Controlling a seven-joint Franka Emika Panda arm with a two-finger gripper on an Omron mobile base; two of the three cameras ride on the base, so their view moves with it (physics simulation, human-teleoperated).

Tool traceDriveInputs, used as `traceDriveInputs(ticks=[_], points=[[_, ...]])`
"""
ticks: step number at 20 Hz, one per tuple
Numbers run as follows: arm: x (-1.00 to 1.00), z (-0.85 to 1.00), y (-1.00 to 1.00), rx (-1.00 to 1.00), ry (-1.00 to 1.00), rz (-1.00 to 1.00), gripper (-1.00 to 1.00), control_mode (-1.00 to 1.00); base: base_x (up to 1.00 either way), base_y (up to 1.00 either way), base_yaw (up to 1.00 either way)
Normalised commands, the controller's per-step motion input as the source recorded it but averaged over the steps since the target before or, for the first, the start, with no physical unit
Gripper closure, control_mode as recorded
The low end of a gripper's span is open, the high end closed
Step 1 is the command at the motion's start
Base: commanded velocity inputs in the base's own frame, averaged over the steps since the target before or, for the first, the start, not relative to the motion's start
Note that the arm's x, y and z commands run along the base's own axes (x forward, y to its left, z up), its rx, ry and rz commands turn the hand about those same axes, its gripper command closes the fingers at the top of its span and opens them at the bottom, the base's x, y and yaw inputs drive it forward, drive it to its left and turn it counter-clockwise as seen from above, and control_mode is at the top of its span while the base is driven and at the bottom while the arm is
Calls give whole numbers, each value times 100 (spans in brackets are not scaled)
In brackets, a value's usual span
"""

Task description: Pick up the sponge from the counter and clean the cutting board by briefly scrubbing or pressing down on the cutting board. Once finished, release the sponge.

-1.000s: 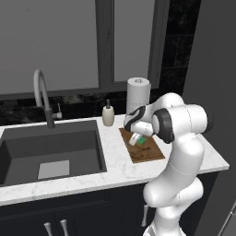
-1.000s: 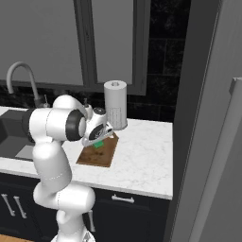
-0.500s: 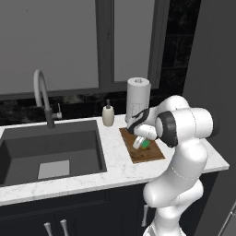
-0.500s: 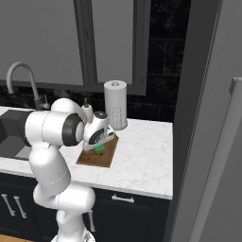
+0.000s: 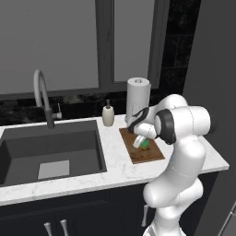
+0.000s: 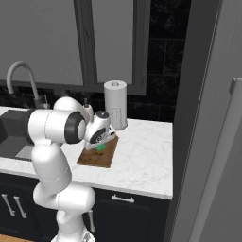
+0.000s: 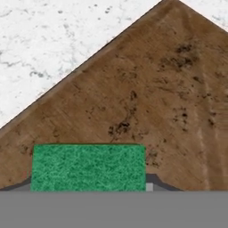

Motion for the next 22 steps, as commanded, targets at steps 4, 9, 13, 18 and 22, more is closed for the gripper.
traceDriveInputs(ticks=[4,9,13,18,22], points=[[71,-33,28,0,-2,0,100,-100,0,0,0],[67,-39,28,0,-4,0,100,-100,0,0,0],[53,-19,26,0,-3,0,100,-100,0,0,0],[10,-27,8,0,-1,0,100,-100,0,0,0],[-43,-46,0,0,-6,0,100,-100,0,0,0]])
